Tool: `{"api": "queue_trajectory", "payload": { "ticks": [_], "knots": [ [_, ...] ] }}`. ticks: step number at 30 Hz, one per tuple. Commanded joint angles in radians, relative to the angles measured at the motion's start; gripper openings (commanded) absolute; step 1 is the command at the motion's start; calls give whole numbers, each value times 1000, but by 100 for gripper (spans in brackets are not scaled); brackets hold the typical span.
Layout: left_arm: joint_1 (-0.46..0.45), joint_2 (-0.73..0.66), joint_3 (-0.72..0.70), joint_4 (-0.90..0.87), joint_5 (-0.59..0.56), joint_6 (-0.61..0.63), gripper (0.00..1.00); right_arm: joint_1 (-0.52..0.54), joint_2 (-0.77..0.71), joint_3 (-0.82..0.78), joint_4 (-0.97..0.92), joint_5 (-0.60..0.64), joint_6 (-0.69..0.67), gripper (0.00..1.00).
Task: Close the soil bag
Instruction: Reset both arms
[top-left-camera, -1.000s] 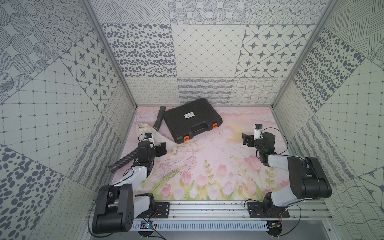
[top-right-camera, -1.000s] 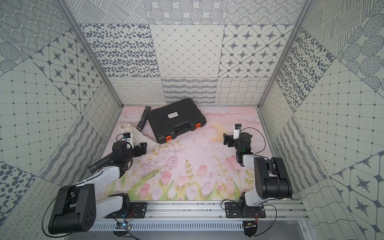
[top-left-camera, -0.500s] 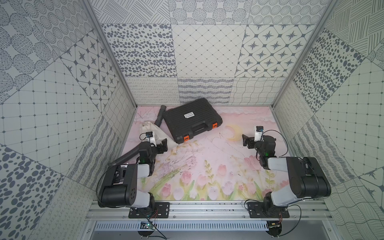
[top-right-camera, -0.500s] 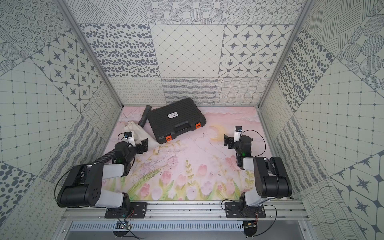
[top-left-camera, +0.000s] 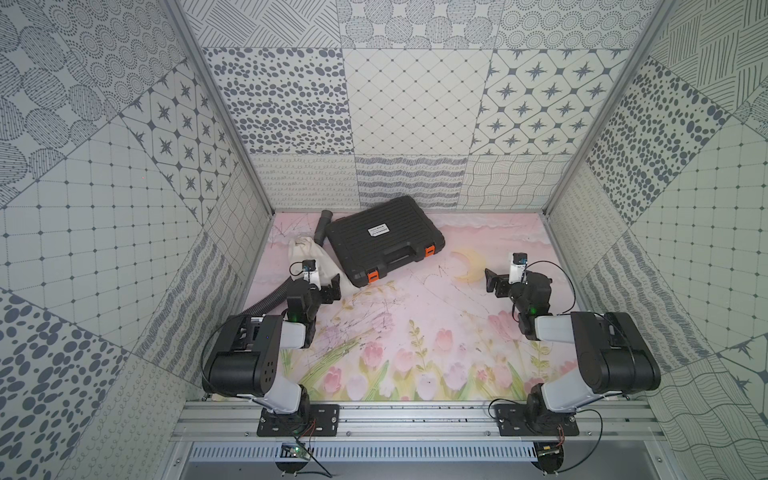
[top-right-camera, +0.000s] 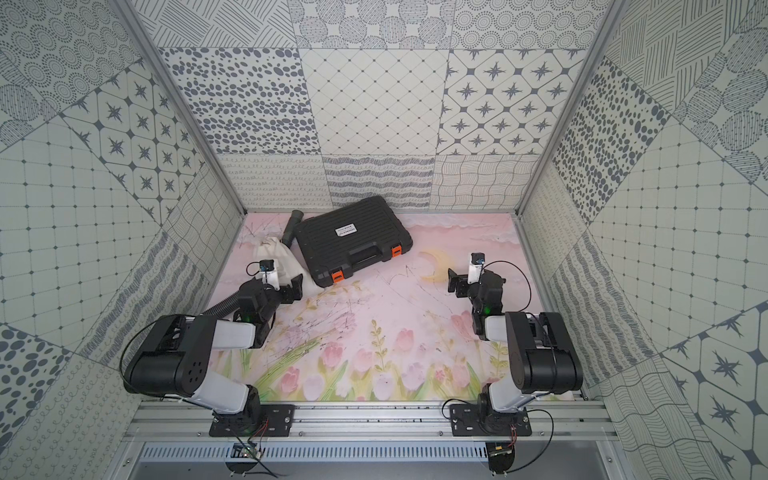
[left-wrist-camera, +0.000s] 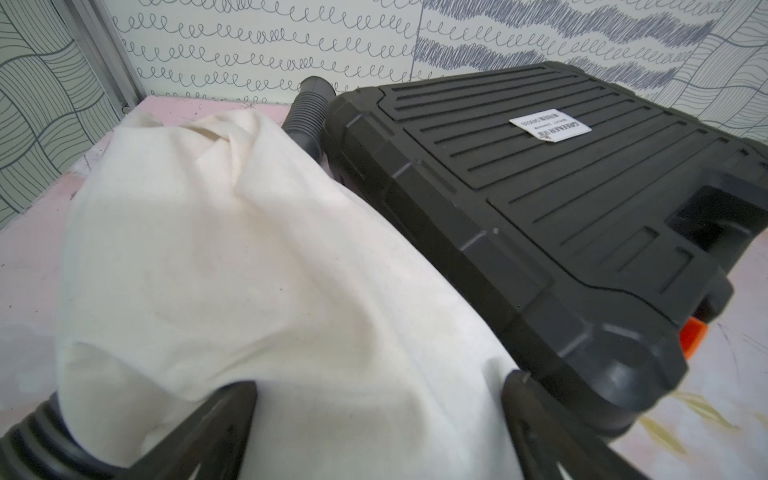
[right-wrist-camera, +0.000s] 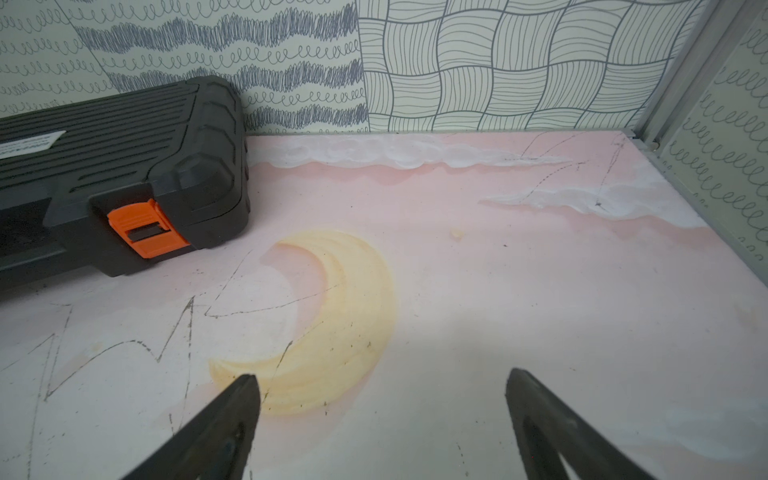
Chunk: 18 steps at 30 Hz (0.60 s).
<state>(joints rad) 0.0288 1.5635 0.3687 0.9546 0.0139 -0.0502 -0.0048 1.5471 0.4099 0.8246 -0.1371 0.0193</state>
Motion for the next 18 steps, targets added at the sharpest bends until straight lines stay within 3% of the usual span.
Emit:
{"api": "queue_trajectory", "payload": {
  "ticks": [1,18],
  "knots": [
    [-32,12,27,-71,5,-12,97,8,16,-8,56,82,29,97],
    [-39,16,39,-90,37,8,97,22,16,-9,56,114,23,97]
  ]
}}
